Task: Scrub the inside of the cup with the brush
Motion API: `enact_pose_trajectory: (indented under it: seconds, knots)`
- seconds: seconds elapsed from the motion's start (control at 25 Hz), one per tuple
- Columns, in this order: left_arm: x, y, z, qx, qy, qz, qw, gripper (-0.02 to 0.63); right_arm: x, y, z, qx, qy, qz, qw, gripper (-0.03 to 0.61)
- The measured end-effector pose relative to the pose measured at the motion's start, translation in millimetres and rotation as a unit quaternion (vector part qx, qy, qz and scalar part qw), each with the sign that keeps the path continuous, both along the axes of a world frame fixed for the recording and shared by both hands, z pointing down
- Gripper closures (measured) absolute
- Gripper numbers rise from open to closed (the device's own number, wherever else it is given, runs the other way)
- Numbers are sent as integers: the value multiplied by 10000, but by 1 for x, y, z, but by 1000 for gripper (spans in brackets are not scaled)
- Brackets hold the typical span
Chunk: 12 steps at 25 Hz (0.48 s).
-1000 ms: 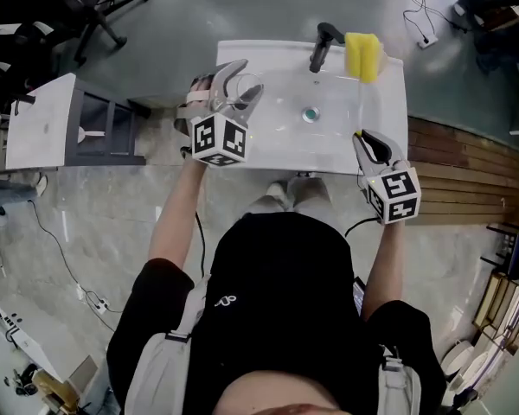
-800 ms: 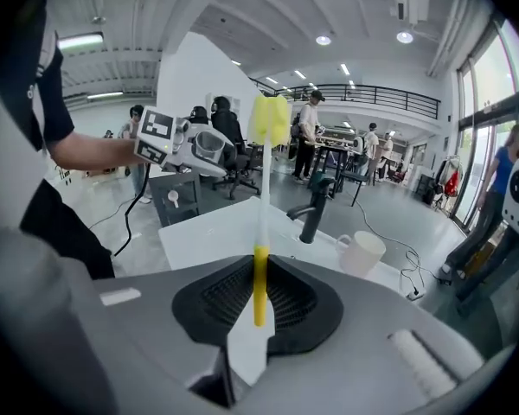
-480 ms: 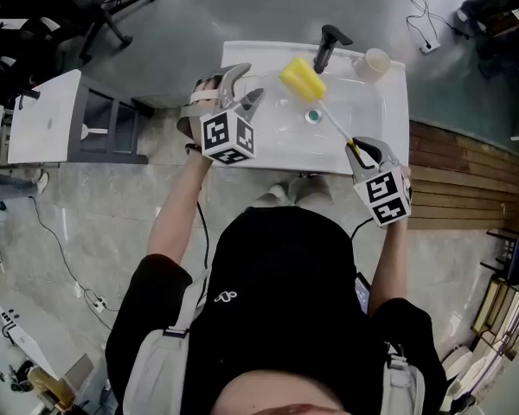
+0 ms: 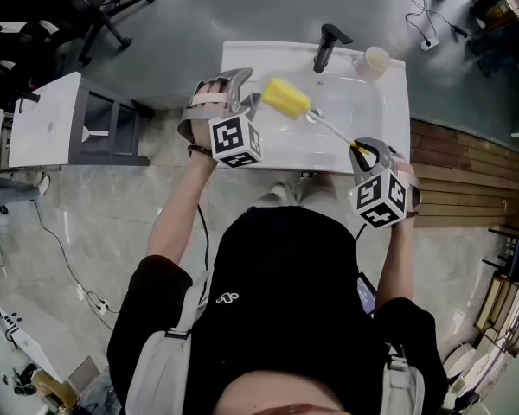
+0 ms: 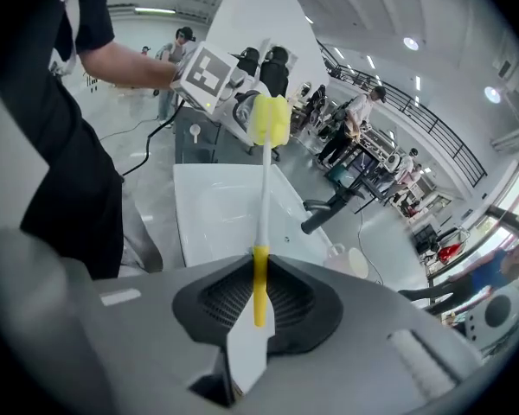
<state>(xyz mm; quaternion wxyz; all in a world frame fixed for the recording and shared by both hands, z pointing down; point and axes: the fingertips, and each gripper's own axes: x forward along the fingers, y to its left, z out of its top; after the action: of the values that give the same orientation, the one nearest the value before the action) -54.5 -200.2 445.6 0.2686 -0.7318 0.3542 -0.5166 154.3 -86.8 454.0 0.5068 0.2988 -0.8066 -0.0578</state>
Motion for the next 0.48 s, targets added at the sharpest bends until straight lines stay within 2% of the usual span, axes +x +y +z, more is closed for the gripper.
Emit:
enact_pose_trajectory:
  seconds: [0.28,0.48]
  knots:
    - [1,1,8,-97,-364,114,9992,347,0,-2,-2,138,711,-243,9971,529]
    - [-5,1,17,-187,-701,147,9973,346,1,-13,-11,287,1286,-447,9903,529]
